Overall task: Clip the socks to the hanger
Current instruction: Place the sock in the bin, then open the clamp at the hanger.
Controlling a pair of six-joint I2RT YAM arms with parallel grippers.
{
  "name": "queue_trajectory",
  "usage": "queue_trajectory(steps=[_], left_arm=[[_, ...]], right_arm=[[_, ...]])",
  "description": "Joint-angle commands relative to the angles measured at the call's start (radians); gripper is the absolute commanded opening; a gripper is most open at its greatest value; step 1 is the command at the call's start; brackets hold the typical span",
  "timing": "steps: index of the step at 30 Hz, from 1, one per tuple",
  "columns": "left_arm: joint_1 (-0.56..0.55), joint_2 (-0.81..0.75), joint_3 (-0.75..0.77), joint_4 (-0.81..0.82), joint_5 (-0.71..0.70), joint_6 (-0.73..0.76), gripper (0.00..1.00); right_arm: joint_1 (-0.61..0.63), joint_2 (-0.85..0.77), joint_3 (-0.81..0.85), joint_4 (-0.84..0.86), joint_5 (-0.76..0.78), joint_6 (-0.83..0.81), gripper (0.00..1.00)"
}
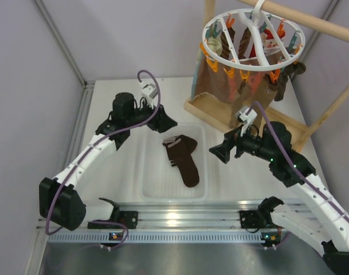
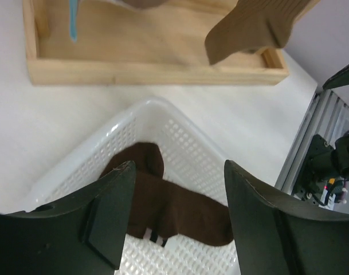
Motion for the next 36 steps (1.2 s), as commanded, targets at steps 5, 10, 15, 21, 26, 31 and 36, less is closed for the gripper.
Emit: queue_trajectory(steps=[5, 10, 15, 21, 26, 31, 36], left_arm=[[-0.089, 0.042, 0.188, 0.255, 0.001, 0.010, 0.82], [-0.169, 0.157, 0.270, 0.509, -0.016, -0.103, 0.82], [-0.266, 0.280, 0.336, 0.748, -0.034, -0.163, 0.79], [-0.327, 0.418, 0.419, 0.887, -0.134, -0.157, 0.76], [-0.347, 0.526, 0.514, 0.946, -0.220, -0.148, 0.71], [-0.365, 0.588, 0.591, 0.979, -0.251, -0.142, 0.67], [-0.376, 0.617, 0.611, 1.016, -0.239, -0.149, 0.54]], right_arm=[[-0.007, -0.052, 0.046, 0.119, 0.118, -0.075, 1.00], [-0.039, -0.042, 0.138, 0.141, 0.202, -0.090, 1.00], [-0.104, -0.039, 0.204, 0.150, 0.299, -0.081, 1.00], [-0.188, -0.034, 0.276, 0.151, 0.282, -0.053, 0.98], [-0.224, -0.019, 0.351, 0.144, 0.235, -0.036, 0.87], [-0.234, 0.001, 0.406, 0.148, 0.160, -0.018, 0.77], [-0.236, 0.024, 0.446, 0.165, 0.120, 0.007, 0.70]])
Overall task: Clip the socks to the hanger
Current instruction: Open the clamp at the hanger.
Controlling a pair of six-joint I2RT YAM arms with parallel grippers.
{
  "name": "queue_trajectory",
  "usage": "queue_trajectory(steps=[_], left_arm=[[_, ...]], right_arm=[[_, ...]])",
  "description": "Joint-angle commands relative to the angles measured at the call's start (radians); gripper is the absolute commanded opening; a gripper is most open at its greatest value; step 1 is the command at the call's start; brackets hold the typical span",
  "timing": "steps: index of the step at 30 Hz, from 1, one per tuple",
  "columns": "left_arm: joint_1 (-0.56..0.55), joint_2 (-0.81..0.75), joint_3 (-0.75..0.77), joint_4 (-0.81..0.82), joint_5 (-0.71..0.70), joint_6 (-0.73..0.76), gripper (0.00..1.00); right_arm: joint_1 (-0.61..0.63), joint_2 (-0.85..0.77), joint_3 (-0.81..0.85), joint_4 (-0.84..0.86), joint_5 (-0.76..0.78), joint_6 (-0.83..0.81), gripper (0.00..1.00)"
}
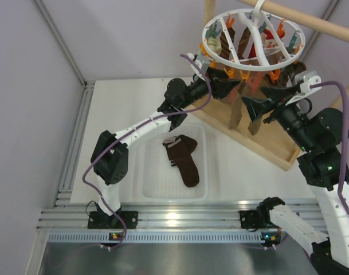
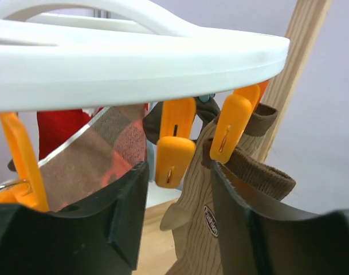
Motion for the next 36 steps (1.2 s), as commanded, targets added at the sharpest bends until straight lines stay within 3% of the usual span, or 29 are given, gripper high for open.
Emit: queue_trajectory(steps=[1, 3, 6, 7, 12, 18, 21, 27, 36], left_arm=[[-0.014, -0.002, 0.043, 0.117, -0.002, -0.005, 0.51], [-0.013, -0.015, 0.030, 0.117, 0.014, -0.010, 0.46], [-0.013, -0.057, -0.003, 0.087, 0.047, 0.008, 0.27], [-0.013, -0.081, -0.013, 0.042, 0.054, 0.020, 0.20], [-0.014, -0.146, -0.019, -0.122, 0.060, 0.088, 0.01], [-0.017, -0.172, 0.067, -0.361, 0.055, 0.151, 0.00], [-0.020, -0.173, 0.107, -0.430, 0.055, 0.165, 0.00], [-0.043, -0.181, 0.113, -0.461, 0.061, 0.202, 0.00], [-0.060, -0.172, 0.130, -0.473, 0.069, 0.209, 0.00]], right_arm=[[-0.015, 0.027, 0.057, 0.063, -0.050, 0.032, 0.69], [-0.015, 0.036, 0.063, 0.083, -0.061, 0.050, 0.66], [-0.014, 0.056, 0.054, 0.126, -0.075, 0.073, 0.61], [-0.014, 0.063, 0.050, 0.143, -0.080, 0.076, 0.59], [-0.006, 0.116, 0.063, 0.199, -0.076, 0.124, 0.52], [0.037, 0.188, 0.086, 0.204, -0.038, 0.178, 0.53], [0.043, 0.203, 0.074, 0.195, -0.006, 0.191, 0.65], [0.055, 0.221, 0.045, 0.250, 0.072, 0.214, 0.73], [0.066, 0.255, 0.013, 0.314, 0.101, 0.214, 0.73]])
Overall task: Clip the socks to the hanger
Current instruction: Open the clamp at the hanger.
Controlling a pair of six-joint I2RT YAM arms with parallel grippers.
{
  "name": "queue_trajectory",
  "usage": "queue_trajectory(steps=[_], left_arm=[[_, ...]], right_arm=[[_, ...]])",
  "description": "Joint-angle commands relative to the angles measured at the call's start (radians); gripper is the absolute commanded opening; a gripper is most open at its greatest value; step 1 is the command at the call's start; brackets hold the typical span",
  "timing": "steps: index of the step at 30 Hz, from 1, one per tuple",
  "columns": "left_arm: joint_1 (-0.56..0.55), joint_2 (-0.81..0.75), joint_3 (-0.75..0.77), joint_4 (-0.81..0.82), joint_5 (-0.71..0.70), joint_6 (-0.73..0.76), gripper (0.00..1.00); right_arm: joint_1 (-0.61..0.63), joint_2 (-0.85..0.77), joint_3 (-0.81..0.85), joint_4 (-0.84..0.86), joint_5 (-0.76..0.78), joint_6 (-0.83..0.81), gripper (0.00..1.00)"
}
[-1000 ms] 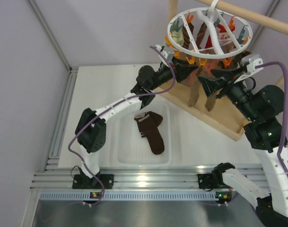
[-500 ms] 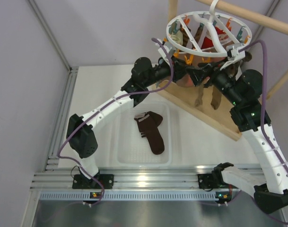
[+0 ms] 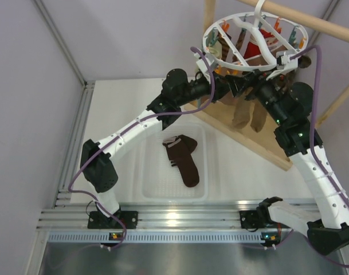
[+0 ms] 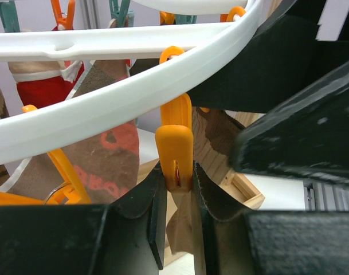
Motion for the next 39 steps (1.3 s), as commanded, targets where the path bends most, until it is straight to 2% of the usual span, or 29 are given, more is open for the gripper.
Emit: queue_trajectory(steps=[1, 12, 24, 27, 30, 31, 32, 33, 34, 36, 39], left_arm=[[-0.025, -0.041, 0.048, -0.016, 0.037, 0.021, 0.00], [-0.035, -0.027, 0.061, -0.034, 0.089, 0.011, 0.00], [-0.042, -0.016, 0.067, -0.050, 0.181, -0.028, 0.00], [-0.043, -0.013, 0.070, -0.053, 0.206, -0.037, 0.00], [-0.043, -0.010, 0.070, -0.059, 0.229, -0.043, 0.00], [-0.043, -0.012, 0.068, -0.060, 0.235, -0.043, 0.00], [-0.043, -0.013, 0.062, -0.064, 0.241, -0.043, 0.00], [-0.043, -0.021, 0.058, -0.065, 0.242, -0.043, 0.09], [-0.043, -0.026, 0.052, -0.064, 0.244, -0.042, 0.15], [-0.043, -0.052, 0.024, -0.079, 0.241, -0.026, 0.34], [-0.037, -0.117, -0.031, -0.129, 0.233, 0.021, 0.46]], right_arm=[[0.019, 0.015, -0.009, 0.078, 0.023, -0.001, 0.73], [0.022, 0.039, -0.013, 0.138, 0.003, -0.005, 0.72], [0.022, 0.070, -0.006, 0.190, -0.052, 0.059, 0.55], [0.023, 0.085, 0.007, 0.193, -0.052, 0.080, 0.44], [0.020, 0.093, 0.019, 0.190, -0.049, 0.096, 0.28], [0.019, 0.095, 0.022, 0.189, -0.050, 0.096, 0.16], [0.022, 0.096, 0.024, 0.189, -0.046, 0.097, 0.10], [0.020, 0.096, 0.024, 0.189, -0.041, 0.100, 0.04], [0.019, 0.093, 0.024, 0.184, -0.031, 0.103, 0.00], [0.016, 0.090, 0.027, 0.174, -0.026, 0.105, 0.00], [0.002, 0.081, 0.028, 0.164, -0.026, 0.110, 0.00]])
